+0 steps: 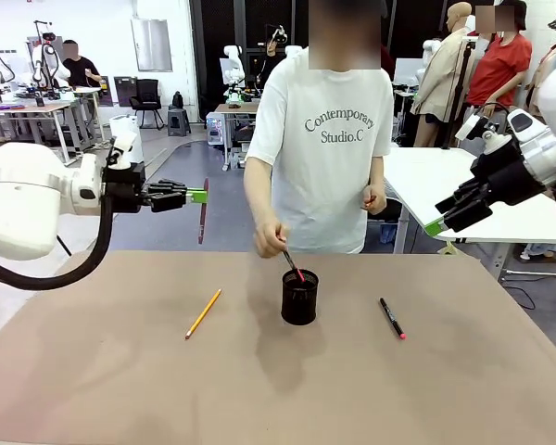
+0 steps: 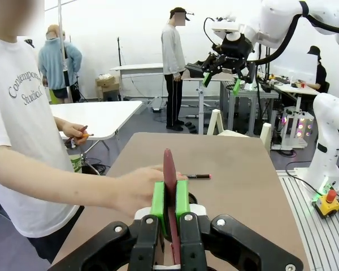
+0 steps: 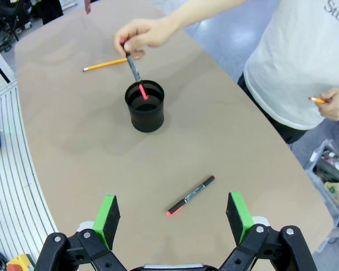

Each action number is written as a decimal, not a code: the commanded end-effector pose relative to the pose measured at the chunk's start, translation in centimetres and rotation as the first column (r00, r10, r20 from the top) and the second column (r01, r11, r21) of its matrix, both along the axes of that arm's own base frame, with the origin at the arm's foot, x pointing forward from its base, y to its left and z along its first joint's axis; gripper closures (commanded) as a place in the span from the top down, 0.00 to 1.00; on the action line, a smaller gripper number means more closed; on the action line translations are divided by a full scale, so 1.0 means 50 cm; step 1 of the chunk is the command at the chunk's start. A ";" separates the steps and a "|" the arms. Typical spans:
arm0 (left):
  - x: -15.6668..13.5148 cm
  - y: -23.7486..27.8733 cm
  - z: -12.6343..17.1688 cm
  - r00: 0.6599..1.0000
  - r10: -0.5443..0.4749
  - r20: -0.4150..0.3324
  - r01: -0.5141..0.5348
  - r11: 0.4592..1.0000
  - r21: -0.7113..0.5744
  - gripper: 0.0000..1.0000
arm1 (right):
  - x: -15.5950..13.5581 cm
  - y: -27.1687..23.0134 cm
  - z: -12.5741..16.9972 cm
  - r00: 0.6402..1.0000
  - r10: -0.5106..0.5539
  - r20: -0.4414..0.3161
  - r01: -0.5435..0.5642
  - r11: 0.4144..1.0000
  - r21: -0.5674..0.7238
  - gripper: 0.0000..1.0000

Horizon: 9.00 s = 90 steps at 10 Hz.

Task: Place the pens into the pen holder.
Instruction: Pick up a writing instrument from the table and place it into the Pen holder.

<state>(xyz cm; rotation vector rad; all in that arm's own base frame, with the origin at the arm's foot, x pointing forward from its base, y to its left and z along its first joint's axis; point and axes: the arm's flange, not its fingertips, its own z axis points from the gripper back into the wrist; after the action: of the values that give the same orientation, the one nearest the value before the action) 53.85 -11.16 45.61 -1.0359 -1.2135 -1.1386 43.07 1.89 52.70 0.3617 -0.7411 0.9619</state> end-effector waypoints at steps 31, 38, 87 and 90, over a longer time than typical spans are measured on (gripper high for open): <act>-0.001 0.117 0.049 0.994 0.094 0.050 -0.096 0.995 0.036 0.00 | 0.003 0.000 0.002 1.000 0.006 0.012 -0.007 1.000 0.026 1.00; -0.001 0.117 0.049 0.994 0.094 0.050 -0.096 0.995 0.036 0.00 | 0.003 0.000 0.002 1.000 0.006 0.012 -0.007 1.000 0.026 1.00; 0.139 -0.418 -0.298 0.918 -0.321 0.233 0.368 0.909 -0.198 0.26 | 0.003 0.000 0.002 1.000 0.006 0.012 -0.007 1.000 0.026 1.00; 0.136 -0.418 -0.294 0.922 -0.319 0.220 0.361 0.912 -0.192 0.84 | 0.003 0.000 0.002 1.000 0.006 0.012 -0.007 1.000 0.026 1.00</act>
<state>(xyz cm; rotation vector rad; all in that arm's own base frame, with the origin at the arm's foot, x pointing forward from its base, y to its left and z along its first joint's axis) 60.44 -31.88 30.35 -1.3834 -1.4004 -1.4052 43.06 1.91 52.73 0.3607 -0.7411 0.9623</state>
